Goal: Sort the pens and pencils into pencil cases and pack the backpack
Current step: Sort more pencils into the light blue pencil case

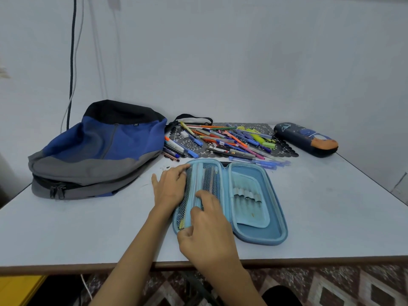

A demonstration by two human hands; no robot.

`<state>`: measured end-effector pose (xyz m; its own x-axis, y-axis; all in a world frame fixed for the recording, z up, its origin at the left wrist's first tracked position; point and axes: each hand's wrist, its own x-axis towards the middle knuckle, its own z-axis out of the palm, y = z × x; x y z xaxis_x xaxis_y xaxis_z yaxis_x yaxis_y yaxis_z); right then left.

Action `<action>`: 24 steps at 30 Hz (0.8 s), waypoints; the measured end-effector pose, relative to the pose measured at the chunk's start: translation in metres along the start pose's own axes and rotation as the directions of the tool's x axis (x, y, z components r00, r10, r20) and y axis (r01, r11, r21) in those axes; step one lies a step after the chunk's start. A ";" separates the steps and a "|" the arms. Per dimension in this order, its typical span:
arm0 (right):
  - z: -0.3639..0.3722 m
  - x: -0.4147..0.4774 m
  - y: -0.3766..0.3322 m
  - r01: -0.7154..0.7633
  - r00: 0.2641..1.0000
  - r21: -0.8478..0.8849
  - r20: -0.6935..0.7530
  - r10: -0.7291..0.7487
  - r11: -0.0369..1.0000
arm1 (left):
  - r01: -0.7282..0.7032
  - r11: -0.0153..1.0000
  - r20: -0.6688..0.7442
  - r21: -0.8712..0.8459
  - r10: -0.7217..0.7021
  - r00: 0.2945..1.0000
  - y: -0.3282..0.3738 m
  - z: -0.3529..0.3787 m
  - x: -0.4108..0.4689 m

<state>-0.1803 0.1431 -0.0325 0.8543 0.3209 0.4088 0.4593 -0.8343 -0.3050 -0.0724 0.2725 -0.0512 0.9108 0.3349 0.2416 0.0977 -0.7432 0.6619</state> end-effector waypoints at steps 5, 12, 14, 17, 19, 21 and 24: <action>-0.013 0.004 0.021 0.077 0.988 0.257 0.108 -0.108 0.963 | -0.008 0.999 0.016 -0.045 0.009 1.000 -0.001 -0.001 0.002; -0.019 0.053 0.076 0.017 0.925 0.119 0.374 -0.061 0.993 | 0.009 0.990 0.023 -0.140 -0.006 1.000 -0.002 -0.005 0.002; -0.012 0.058 0.078 0.021 0.892 0.064 0.450 -0.048 0.998 | 0.021 0.983 0.023 -0.181 -0.017 1.000 -0.002 -0.008 0.001; -0.006 0.054 0.072 0.026 0.877 0.087 0.476 -0.064 0.996 | 0.064 0.944 0.023 -0.325 -0.060 0.998 -0.005 -0.014 0.000; -0.006 0.053 0.067 0.027 0.870 0.103 0.487 -0.074 0.994 | 0.098 0.934 0.033 -0.343 -0.092 0.995 -0.006 -0.019 0.000; -0.004 0.052 0.063 0.029 0.865 0.108 0.496 -0.079 0.994 | 0.106 0.944 0.028 -0.312 -0.103 0.994 -0.009 -0.025 0.000; -0.002 0.050 0.054 0.027 0.861 0.108 0.503 -0.077 0.994 | 0.107 0.942 0.007 -0.319 -0.111 0.994 -0.016 -0.032 0.001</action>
<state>-0.1137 0.1132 -0.0268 0.8222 0.5663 -0.0568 0.5053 -0.7723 -0.3850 -0.0858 0.3040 -0.0386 0.8968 0.4117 0.1619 0.0620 -0.4793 0.8755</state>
